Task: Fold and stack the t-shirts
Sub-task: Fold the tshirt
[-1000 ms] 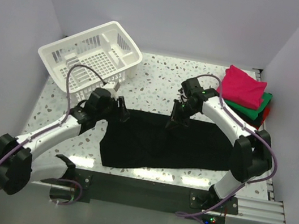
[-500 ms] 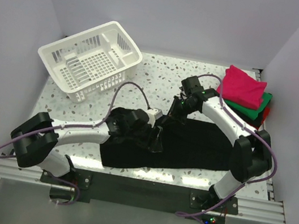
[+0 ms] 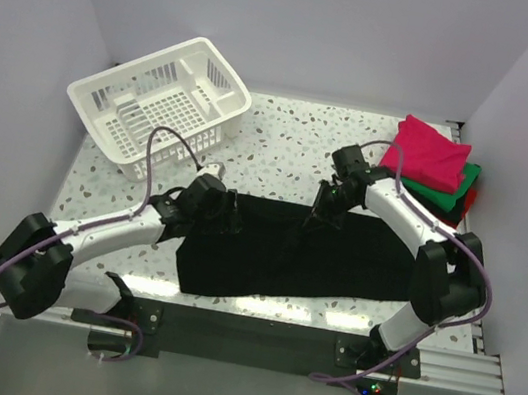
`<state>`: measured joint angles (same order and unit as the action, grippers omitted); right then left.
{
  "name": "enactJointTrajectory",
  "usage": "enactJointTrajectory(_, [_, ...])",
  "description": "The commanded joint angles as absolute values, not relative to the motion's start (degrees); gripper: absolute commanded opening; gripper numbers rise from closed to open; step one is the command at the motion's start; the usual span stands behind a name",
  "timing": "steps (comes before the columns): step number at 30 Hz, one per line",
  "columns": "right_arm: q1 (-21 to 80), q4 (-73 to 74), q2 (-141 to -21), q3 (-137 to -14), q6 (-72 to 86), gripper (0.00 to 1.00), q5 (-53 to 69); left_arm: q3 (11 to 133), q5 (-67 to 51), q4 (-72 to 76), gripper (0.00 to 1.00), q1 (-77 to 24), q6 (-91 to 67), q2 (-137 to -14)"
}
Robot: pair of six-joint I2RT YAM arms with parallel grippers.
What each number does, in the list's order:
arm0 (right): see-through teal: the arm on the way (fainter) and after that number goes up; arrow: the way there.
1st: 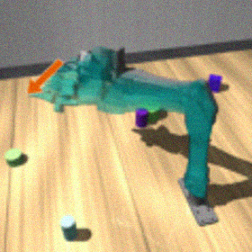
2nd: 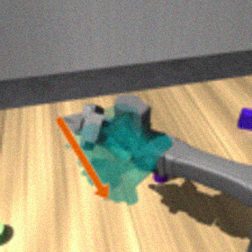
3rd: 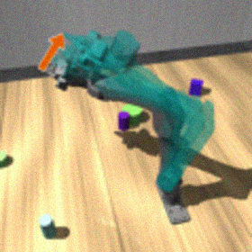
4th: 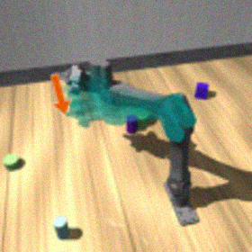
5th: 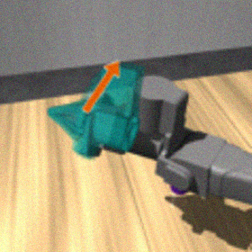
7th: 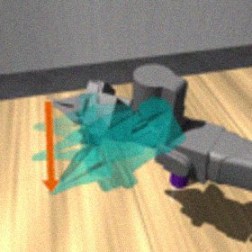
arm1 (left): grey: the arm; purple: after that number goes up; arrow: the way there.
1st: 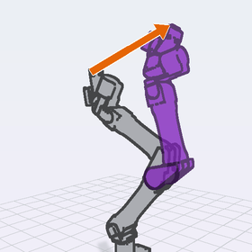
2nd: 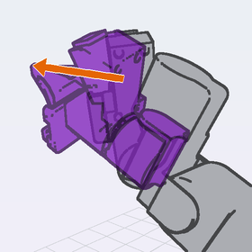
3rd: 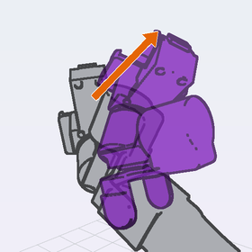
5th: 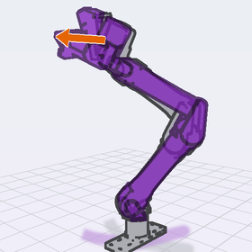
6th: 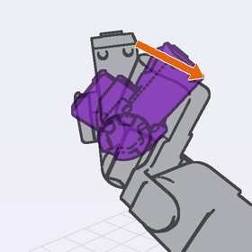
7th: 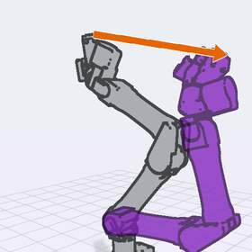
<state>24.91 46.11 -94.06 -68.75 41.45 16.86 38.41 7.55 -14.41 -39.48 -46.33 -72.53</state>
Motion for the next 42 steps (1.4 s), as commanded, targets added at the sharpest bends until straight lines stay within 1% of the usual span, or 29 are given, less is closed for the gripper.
enactJointTrajectory(1, [24.87, 47.79, -94.48, -72.41, 33.67, 0.34, 10.30, 41.04, 11.07, -17.22, 0.80, -37.36, -45.27, -73.82])
enactJointTrajectory(2, [25.05, 48.86, -93.96, -73.12, 32.71, 0.49, 8.98, 41.39, 11.07, -17.66, 0.81, -36.66, -44.74, -74.35])
enactJointTrajectory(4, [25.31, 50.27, -91.77, -72.78, 29.89, 0.59, 6.51, 42.10, 10.90, -18.10, 0.82, -34.47, -44.39, -74.71])
enactJointTrajectory(5, [25.57, 50.36, -88.89, -71.99, 29.10, 0.62, 6.76, 42.19, 10.90, -18.19, 0.82, -33.84, -43.78, -74.88])
enactJointTrajectory(6, [25.75, 49.75, -87.55, -69.37, 27.79, 0.59, 9.03, 42.54, 10.99, -18.28, 0.82, -32.53, -43.25, -74.80])
enactJointTrajectory(7, [25.93, 49.31, -86.06, -67.69, 27.60, 0.59, 10.44, 42.71, 10.99, -18.54, 0.82, -31.82, -43.24, -74.79])
enactJointTrajectory(8, [27.06, 48.70, -83.70, -65.76, 27.60, 0.55, 11.76, 42.80, 10.81, -18.72, 0.82, -31.12, -42.55, -74.71])
enactJointTrajectory(10, [28.91, 45.80, -81.83, -59.43, 29.08, 0.52, 15.44, 42.98, 10.29, -18.98, 0.82, -29.01, -41.93, -74.79])
enactJointTrajectory(11, [31.27, 44.57, -80.61, -57.59, 29.87, 0.49, 16.08, 43.07, 9.94, -19.25, 0.82, -28.31, -41.23, -74.62])
enactJointTrajectory(13, [33.39, 40.72, -79.81, -52.49, 32.86, 0.45, 17.92, 43.07, 9.41, -19.60, 0.82, -26.64, -40.35, -74.10])
enactJointTrajectory(15, [35.15, 37.81, -78.67, -48.89, 35.93, 0.45, 18.72, 43.15, 9.23, -20.13, 0.82, -25.23, -39.64, -73.57])
enactJointTrajectory(17, [36.29, 35.16, -78.66, -48.08, 36.91, 0.45, 19.07, 43.15, 8.62, -20.65, 0.82, -24.26, -38.77, -73.04])
enactJointTrajectory(19, [37.08, 34.37, -80.06, -48.69, 37.27, 0.47, 19.33, 43.07, 7.74, -20.65, 0.83, -22.86, -38.32, -73.04])
enactJointTrajectory(22, [38.67, 32.35, -82.43, -49.31, 37.79, 0.53, 19.16, 43.07, 7.03, -20.30, 0.83, -21.54, -37.88, -73.13])
enactJointTrajectory(25, [40.25, 29.81, -85.76, -49.66, 38.67, 0.56, 19.42, 43.33, 6.24, -20.04, 0.83, -20.92, -37.79, -73.30])
enactJointTrajectory(30, [41.92, 29.53, -91.13, -51.85, 38.50, 0.57, 17.93, 43.94, 5.80, -20.48, 0.83, -20.66, -37.18, -73.39])
enactJointTrajectory(33, [42.01, 29.97, -92.28, -53.78, 38.23, 0.56, 16.88, 44.30, 5.98, -21.00, 0.83, -20.48, -36.56, -73.21])
enactJointTrajectory(37, [42.10, 34.61, -92.63, -58.35, 37.09, 0.44, 14.24, 44.12, 6.15, -21.27, 0.83, -20.13, -35.69, -73.04])
enactJointTrajectory(40, [42.01, 37.95, -93.86, -61.78, 36.12, 0.40, 12.83, 43.07, 5.80, -19.78, 0.83, -20.04, -35.60, -73.30])
enactJointTrajectory(42, [42.10, 38.67, -94.74, -63.45, 35.60, 0.40, 12.39, 42.63, 5.71, -19.07, 0.83, -20.04, -35.60, -73.91])
